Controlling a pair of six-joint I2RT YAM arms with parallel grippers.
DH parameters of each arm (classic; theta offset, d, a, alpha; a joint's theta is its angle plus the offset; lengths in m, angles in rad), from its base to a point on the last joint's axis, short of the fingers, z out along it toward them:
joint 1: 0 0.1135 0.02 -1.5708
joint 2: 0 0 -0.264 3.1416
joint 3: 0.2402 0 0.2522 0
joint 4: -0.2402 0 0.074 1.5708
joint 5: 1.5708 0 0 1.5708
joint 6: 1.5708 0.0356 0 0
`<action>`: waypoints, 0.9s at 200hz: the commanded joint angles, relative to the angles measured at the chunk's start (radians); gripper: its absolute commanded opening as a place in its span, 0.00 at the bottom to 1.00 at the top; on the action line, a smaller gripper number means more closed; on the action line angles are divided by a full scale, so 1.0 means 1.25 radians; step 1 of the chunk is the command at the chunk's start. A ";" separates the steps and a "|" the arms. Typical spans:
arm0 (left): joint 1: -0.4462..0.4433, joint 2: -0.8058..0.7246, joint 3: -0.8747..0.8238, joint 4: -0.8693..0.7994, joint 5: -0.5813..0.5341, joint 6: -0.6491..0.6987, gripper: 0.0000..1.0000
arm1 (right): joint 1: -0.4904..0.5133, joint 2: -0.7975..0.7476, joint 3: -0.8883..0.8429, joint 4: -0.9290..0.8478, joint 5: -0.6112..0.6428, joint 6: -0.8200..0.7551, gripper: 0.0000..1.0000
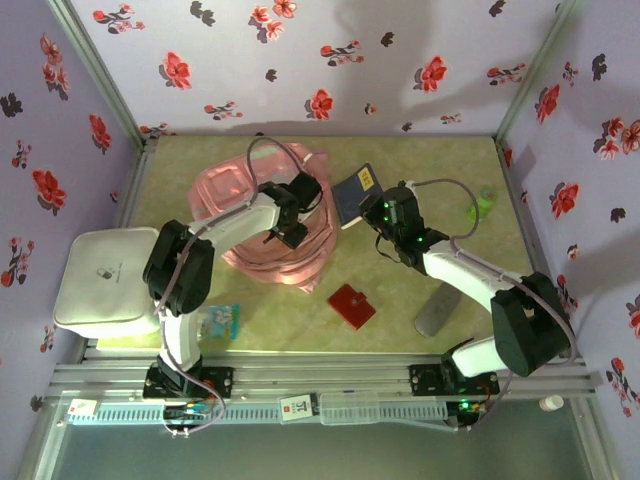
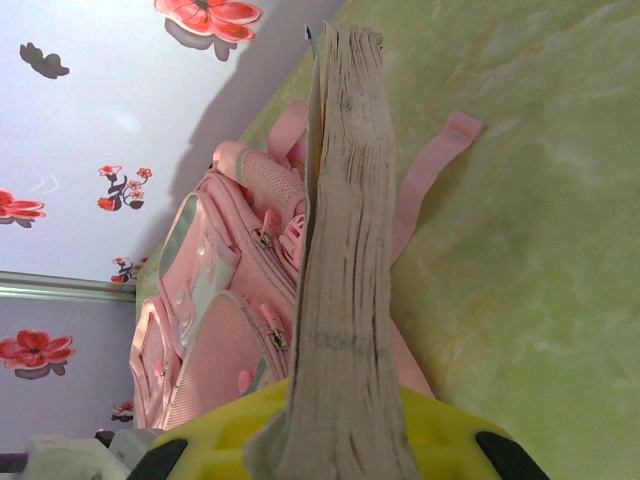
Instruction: Pack books, pencil case, and school supplies into a backpack
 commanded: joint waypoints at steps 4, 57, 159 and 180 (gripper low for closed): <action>-0.003 0.007 0.032 -0.024 -0.062 -0.017 0.40 | -0.006 0.001 0.004 0.033 0.022 0.009 0.10; -0.006 -0.080 0.017 0.046 -0.110 -0.024 0.07 | -0.011 -0.017 -0.005 0.020 0.037 0.003 0.11; 0.000 -0.258 -0.023 0.277 -0.173 -0.058 0.00 | -0.017 -0.081 -0.023 -0.003 0.016 -0.058 0.11; -0.002 -0.286 -0.028 0.370 -0.172 -0.056 0.00 | -0.017 -0.102 -0.032 -0.002 -0.037 -0.065 0.11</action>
